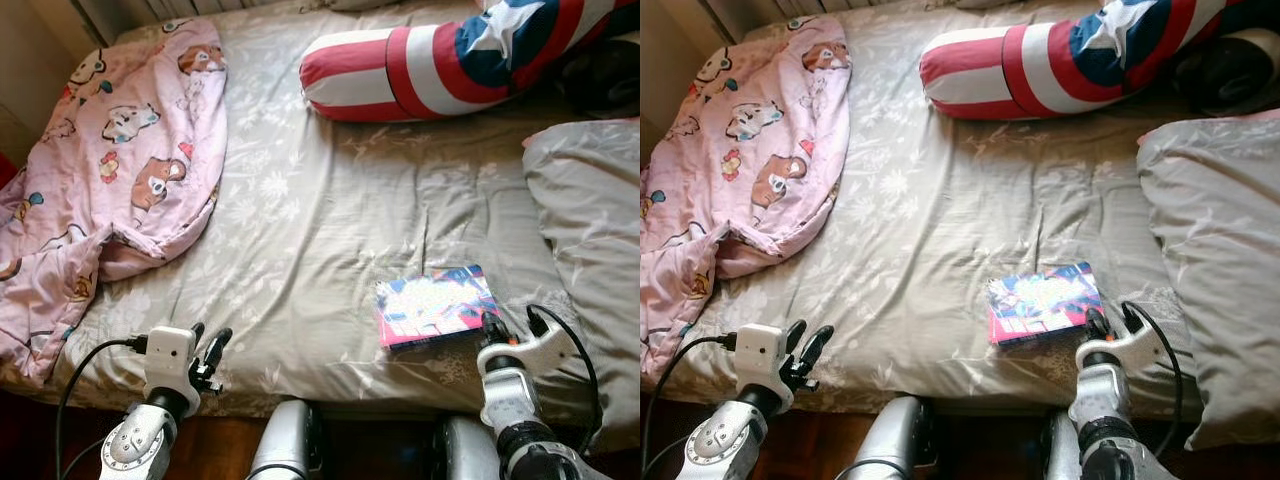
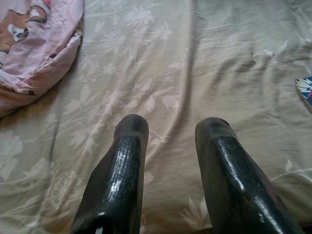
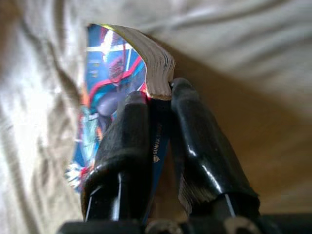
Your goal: Clean up the room
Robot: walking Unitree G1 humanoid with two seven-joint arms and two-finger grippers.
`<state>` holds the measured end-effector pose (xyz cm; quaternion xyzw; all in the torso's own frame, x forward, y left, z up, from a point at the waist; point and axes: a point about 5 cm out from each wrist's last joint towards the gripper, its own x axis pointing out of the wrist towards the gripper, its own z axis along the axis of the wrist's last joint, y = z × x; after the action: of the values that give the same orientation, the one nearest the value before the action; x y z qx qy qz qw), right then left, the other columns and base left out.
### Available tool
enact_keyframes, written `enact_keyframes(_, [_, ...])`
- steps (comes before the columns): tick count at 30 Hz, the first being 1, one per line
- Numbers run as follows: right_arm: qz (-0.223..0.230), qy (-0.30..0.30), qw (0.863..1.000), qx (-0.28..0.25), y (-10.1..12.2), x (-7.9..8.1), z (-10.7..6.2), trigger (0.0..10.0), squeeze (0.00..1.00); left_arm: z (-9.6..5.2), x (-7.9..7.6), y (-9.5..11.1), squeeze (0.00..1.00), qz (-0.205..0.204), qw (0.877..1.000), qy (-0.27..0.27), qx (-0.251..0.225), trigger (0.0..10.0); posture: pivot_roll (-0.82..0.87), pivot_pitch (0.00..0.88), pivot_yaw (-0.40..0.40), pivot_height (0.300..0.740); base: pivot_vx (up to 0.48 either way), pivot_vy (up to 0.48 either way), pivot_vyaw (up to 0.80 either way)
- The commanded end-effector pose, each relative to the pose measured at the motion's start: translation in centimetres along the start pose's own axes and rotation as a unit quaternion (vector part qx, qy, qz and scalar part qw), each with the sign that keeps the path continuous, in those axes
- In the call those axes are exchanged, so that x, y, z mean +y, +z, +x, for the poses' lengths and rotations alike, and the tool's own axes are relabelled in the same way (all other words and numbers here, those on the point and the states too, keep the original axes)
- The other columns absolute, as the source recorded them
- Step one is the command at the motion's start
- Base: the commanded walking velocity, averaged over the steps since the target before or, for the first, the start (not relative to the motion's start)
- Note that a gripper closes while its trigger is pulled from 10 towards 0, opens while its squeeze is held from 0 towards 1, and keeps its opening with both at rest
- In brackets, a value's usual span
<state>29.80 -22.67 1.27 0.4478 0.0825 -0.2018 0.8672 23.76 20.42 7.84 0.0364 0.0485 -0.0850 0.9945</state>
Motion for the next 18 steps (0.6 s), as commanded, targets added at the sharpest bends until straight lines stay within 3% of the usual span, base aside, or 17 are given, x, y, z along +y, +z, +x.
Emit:
enact_keyframes(1, [-0.005,-0.024,1.000,0.014,-1.0,-1.1,-0.6,10.0,0.00,-0.8,0.7,-0.6,0.00,0.007,1.000,0.006,0.022,10.0,0.22,0.325,0.210,0.645,0.000,0.000,0.00])
enact_keyframes(18, [-0.014,-0.072,0.997,0.025,-1.3,-2.5,-1.1,10.0,0.00,-0.6,0.3,-0.7,0.00,0.007,0.999,0.005,0.033,10.0,0.21,0.316,0.206,0.645,0.000,0.000,0.00])
